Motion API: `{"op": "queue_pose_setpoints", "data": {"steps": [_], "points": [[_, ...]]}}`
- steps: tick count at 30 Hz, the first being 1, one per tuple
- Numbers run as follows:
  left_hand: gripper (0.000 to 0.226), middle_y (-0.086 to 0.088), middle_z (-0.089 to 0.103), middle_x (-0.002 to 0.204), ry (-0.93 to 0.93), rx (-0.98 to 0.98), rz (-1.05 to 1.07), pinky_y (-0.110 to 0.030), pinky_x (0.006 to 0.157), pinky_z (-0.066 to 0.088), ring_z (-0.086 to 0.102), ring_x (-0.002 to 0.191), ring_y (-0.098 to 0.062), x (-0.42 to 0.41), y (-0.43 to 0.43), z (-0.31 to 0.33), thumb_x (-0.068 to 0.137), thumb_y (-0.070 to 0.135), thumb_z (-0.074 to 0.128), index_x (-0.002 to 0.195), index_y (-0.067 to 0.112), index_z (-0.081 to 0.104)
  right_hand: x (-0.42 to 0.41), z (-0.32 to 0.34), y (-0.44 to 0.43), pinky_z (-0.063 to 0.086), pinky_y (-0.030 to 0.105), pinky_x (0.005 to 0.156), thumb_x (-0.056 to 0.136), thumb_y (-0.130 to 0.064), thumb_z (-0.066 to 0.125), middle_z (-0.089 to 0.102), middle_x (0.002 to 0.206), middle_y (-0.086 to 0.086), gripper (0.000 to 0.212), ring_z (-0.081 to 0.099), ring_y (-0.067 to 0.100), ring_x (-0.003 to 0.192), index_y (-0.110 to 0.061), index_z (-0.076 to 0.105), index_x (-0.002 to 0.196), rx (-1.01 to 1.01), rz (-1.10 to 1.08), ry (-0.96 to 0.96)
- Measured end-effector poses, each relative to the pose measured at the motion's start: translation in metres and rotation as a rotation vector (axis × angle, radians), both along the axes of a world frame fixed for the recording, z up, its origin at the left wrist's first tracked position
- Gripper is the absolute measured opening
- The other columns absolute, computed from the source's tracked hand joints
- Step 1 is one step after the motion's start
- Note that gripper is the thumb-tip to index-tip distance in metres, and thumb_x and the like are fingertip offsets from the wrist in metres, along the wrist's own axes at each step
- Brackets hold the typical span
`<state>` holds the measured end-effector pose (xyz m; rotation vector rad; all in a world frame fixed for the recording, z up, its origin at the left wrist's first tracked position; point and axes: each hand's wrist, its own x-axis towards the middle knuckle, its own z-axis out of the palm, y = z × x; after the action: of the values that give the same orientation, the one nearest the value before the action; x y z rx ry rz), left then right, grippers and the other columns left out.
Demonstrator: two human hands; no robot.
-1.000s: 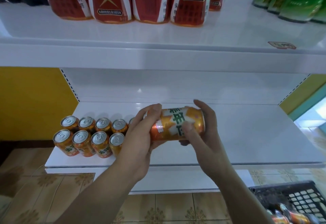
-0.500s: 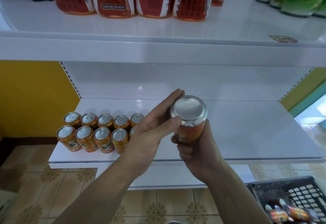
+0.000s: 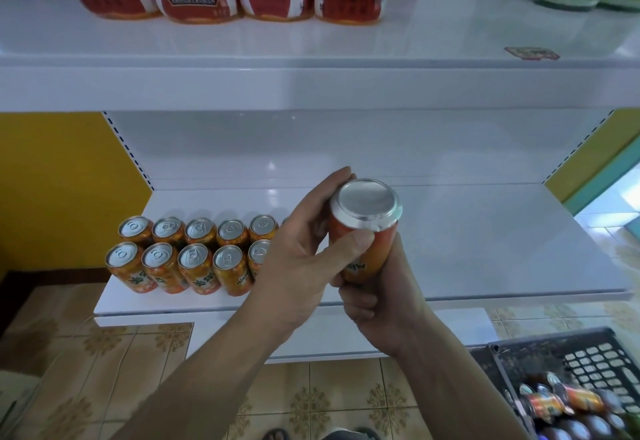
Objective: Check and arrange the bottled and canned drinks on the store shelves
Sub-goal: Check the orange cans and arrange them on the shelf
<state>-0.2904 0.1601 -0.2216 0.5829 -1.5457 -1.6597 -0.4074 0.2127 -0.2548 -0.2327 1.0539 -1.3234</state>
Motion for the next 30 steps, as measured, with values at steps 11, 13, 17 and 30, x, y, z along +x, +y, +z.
{"op": "queue_pose_setpoints", "data": {"steps": [11,13,17,30], "points": [[0.061,0.01,0.066,0.127,-0.088,-0.036,0.028,-0.034,0.102,0.051,0.06,0.122,-0.009,-0.066,0.038,-0.016,0.075,0.027,0.079,0.132,0.026,0.056,-0.057,-0.023,0.052,0.019,0.019,0.034,0.091,-0.078,0.033,0.055,0.065,0.011,0.074,0.025,0.009,0.037,-0.012,0.065,0.095,0.041,-0.078,-0.062],[0.056,0.01,0.067,0.125,-0.109,-0.008,-0.026,-0.032,0.1,0.051,0.061,0.12,-0.008,-0.085,0.049,-0.024,0.077,0.022,0.077,0.129,0.027,0.057,-0.074,-0.03,0.07,0.018,0.019,0.032,0.093,-0.075,0.031,0.055,0.065,0.012,0.071,0.024,0.009,0.036,-0.011,0.062,0.094,0.079,-0.133,-0.064],[0.055,0.011,0.067,0.126,-0.219,-0.021,-0.168,-0.029,0.098,0.052,0.061,0.12,-0.007,-0.13,0.076,-0.044,0.078,0.029,0.075,0.13,0.029,0.057,-0.107,-0.05,0.116,0.024,0.019,0.033,0.094,-0.074,0.033,0.055,0.065,0.011,0.068,0.027,0.01,0.038,-0.013,0.063,0.088,0.131,-0.281,-0.085],[0.022,0.016,0.069,0.105,-0.714,-0.143,-0.623,-0.025,0.085,0.055,0.064,0.095,0.002,-0.237,0.149,-0.141,0.091,0.029,0.07,0.112,0.031,0.066,-0.159,-0.118,0.275,0.045,0.019,0.042,0.093,-0.05,0.062,0.054,0.079,0.009,0.047,0.05,0.008,0.042,-0.013,0.059,0.122,0.564,-1.009,0.022]]}}
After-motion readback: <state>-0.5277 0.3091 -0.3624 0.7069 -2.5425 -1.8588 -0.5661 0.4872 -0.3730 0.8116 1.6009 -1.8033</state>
